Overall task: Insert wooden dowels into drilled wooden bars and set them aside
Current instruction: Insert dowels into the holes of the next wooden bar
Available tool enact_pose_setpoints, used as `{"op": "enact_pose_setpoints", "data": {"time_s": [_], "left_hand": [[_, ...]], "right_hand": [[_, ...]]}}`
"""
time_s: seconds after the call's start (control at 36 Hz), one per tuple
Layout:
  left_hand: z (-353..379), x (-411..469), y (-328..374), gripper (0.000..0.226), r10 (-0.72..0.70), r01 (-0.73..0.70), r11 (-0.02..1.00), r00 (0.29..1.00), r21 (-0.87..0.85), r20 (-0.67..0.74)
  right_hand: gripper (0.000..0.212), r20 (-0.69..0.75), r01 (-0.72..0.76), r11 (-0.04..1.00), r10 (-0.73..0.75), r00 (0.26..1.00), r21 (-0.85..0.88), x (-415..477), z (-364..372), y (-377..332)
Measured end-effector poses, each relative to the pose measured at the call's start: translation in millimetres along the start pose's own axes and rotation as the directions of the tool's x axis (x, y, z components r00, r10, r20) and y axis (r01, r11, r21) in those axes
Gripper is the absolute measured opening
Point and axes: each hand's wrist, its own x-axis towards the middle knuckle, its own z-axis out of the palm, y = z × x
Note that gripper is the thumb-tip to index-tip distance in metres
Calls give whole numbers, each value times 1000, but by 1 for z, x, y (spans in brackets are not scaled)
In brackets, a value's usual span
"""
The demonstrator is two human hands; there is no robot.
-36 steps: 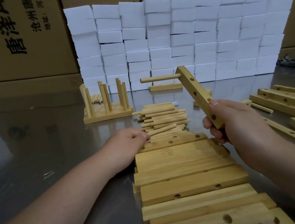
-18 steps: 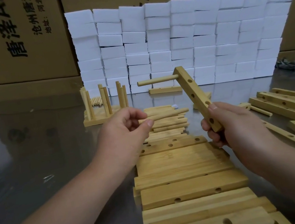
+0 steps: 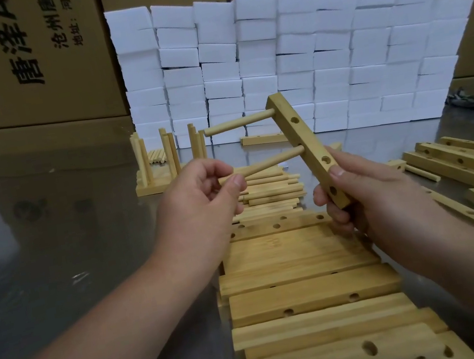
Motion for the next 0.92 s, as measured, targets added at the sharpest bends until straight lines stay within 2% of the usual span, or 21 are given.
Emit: {"op": "enact_pose_setpoints", "data": {"time_s": [0.14, 0.33, 0.44, 0.53, 0.64, 0.92], "left_hand": [[-2, 1, -4, 20, 10, -10, 999, 1000, 40, 3], [-3, 2, -8, 19, 17, -16, 996, 1000, 90, -7], [-3, 2, -9, 24, 91, -95, 974, 995, 205, 28], [-5, 1, -8, 27, 211, -221, 929, 975, 297, 66], [-9, 2, -5, 22, 314, -330, 867, 944, 374, 105], [-10, 4, -6, 24, 293, -359, 830, 932, 427, 214]], "right_hand": [[40, 27, -4, 1000, 4, 1000, -17, -1, -2, -1], [36, 30, 1, 997, 1, 1000, -72, -1, -3, -2], [37, 16, 10, 996, -9, 1000, -91, -2, -2, -3], [38, 14, 12, 994, -10, 1000, -104, -3, -2, -4], [38, 26, 14, 993, -11, 1000, -118, -4, -3, -4], [40, 58, 32, 986, -23, 998, -162, -7, -4, -3]]}}
